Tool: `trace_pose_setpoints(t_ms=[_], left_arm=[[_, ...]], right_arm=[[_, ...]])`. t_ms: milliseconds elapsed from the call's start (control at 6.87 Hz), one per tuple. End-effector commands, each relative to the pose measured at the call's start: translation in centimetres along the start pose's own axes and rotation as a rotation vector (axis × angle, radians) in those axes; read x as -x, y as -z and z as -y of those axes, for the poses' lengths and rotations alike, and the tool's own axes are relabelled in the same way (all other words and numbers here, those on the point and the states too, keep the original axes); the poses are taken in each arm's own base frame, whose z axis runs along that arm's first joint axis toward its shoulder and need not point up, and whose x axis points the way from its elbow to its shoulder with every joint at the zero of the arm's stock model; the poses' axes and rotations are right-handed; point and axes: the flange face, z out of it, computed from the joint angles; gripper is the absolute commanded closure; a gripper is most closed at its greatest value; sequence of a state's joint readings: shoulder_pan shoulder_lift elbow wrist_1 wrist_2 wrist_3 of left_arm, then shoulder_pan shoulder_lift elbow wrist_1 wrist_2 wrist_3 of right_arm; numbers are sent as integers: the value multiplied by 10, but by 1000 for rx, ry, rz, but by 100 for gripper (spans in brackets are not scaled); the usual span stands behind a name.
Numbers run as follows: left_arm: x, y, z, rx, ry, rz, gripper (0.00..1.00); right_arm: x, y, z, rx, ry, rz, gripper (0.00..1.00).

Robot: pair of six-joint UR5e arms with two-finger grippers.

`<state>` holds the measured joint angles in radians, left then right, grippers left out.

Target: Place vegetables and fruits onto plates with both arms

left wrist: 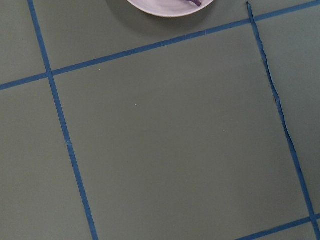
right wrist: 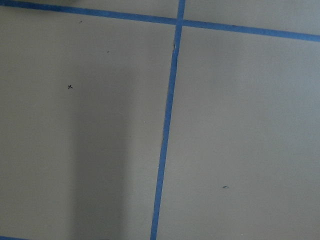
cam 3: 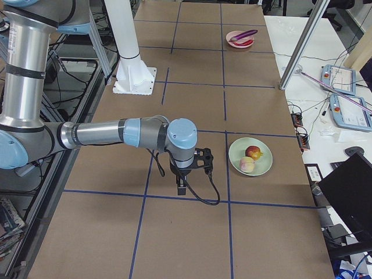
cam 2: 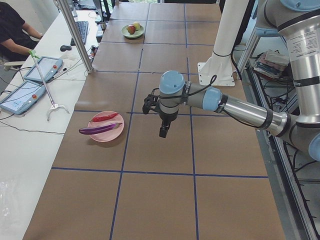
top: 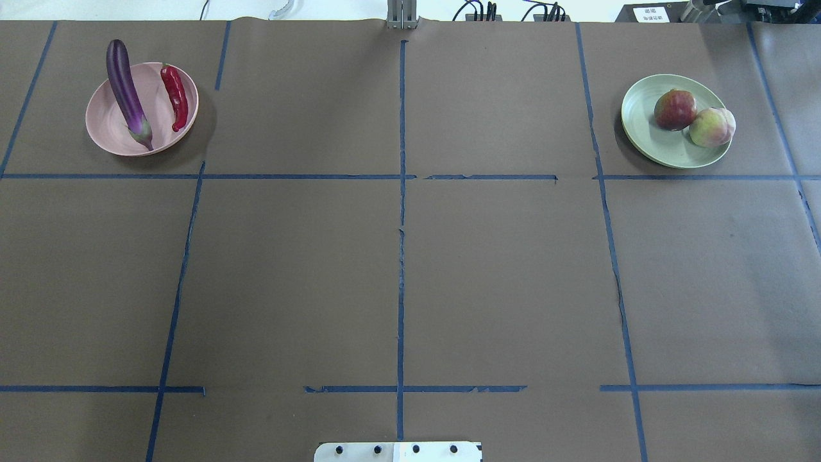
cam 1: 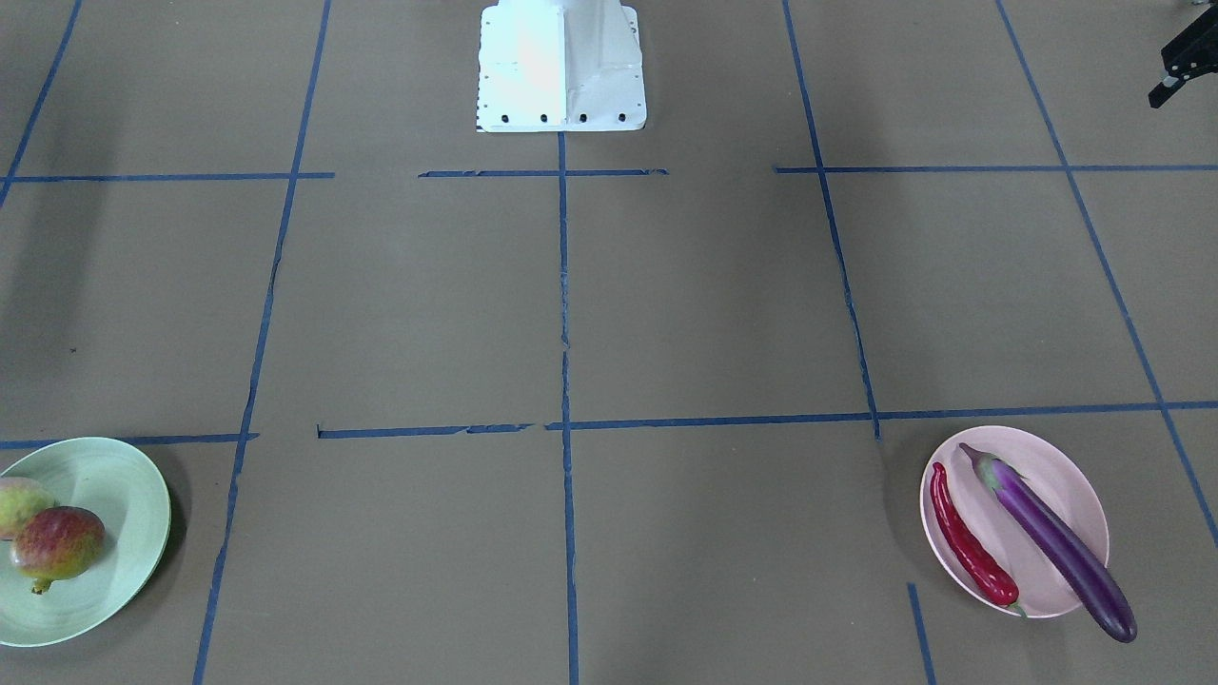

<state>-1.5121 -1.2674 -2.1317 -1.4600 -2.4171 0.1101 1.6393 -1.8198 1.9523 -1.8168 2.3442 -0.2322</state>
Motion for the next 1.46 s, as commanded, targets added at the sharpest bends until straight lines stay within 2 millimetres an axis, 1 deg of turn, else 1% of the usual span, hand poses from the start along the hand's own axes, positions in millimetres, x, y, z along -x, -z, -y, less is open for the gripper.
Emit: trace_pose_setpoints(t_ms=[0, 146, 291, 437, 728, 1165, 1310], left_arm=[[73, 11, -32, -47, -3, 17, 0], [77, 11, -36, -35, 26, 13, 0], [82, 7, -34, -17, 44, 8, 0], [82, 6, -41, -3, 63, 3, 0], [97, -11, -56, 49, 120, -8, 0], [97, -15, -53, 56, 201, -5, 0], [91, -23, -48, 78, 189, -9, 0]], right_arm=[[5, -1, -15, -4, 1, 24, 0], [4, -4, -26, 5, -8, 28, 0], [8, -1, -27, -1, -3, 26, 0], [8, -1, -27, 0, -5, 26, 0], [11, 2, -27, -5, 2, 24, 0], [7, -9, -28, 26, -3, 15, 0], [6, -11, -31, 30, -5, 17, 0]])
